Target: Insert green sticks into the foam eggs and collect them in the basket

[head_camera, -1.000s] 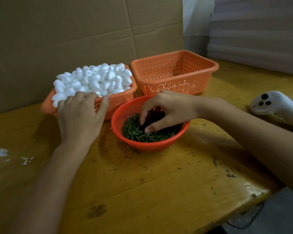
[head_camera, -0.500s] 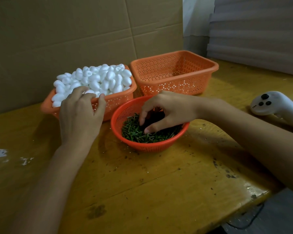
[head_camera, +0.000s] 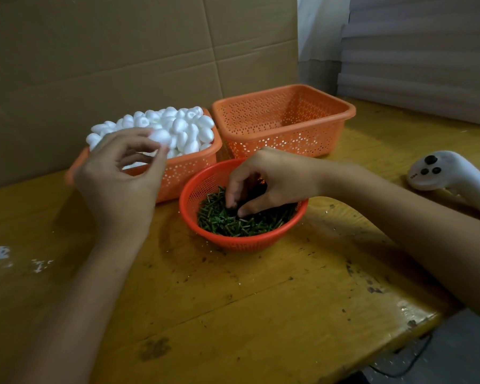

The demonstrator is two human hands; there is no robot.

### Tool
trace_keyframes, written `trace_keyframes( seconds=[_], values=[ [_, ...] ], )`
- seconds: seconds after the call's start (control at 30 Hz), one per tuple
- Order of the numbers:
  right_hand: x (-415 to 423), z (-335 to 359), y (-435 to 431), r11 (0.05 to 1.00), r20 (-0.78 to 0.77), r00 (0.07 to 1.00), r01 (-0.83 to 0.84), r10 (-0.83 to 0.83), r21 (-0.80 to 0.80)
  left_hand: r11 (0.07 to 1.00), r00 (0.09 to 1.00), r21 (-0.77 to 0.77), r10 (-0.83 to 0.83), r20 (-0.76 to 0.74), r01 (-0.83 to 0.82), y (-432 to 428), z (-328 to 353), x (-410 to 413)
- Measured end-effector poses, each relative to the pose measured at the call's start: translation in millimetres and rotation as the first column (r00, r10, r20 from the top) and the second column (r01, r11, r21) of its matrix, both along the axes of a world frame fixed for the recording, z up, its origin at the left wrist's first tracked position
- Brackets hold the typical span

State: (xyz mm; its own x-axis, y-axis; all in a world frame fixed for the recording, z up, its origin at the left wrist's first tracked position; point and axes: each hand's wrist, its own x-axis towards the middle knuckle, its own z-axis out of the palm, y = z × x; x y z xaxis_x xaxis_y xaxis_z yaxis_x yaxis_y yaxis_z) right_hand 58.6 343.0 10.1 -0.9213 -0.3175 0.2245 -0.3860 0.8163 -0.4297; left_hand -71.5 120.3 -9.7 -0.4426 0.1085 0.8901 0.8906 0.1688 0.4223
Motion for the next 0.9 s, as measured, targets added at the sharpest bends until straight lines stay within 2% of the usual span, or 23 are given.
trace_keyframes(
  seconds=[0.07,0.13,0.3,0.47,0.57,0.9],
  values=[
    [0.0,0.5,-0.2,1.000,0.005,1.000,0.000,0.000,-0.015,0.982,0.968,0.062,-0.188,0.166,0.180,7.0,2.5,11.4],
    [-0.2,0.8,-0.1,1.000,0.004,1.000,0.000,0.000,-0.017,0.953,0.912,0.088,-0.303,0.276,0.290,11.9,4.0,20.1],
    [0.3,1.2,-0.6,1.000,0.004,1.000,0.004,-0.004,-0.004,0.897,0.782,0.109,-0.428,0.452,0.428,15.6,-2.1,23.2],
    [-0.5,0.4,-0.4,1.000,0.007,1.000,0.007,-0.007,-0.002,0.831,0.689,0.061,-0.497,0.527,0.553,18.4,-6.6,24.9],
    [-1.6,0.0,-0.2,1.000,0.010,1.000,0.007,-0.007,0.004,0.808,0.679,0.011,-0.502,0.535,0.589,19.2,-8.4,24.2],
    [-2.0,1.0,-1.5,1.000,0.021,1.000,0.021,-0.021,0.012,0.816,0.689,0.012,-0.496,0.529,0.578,22.4,-11.3,23.8]
  ],
)
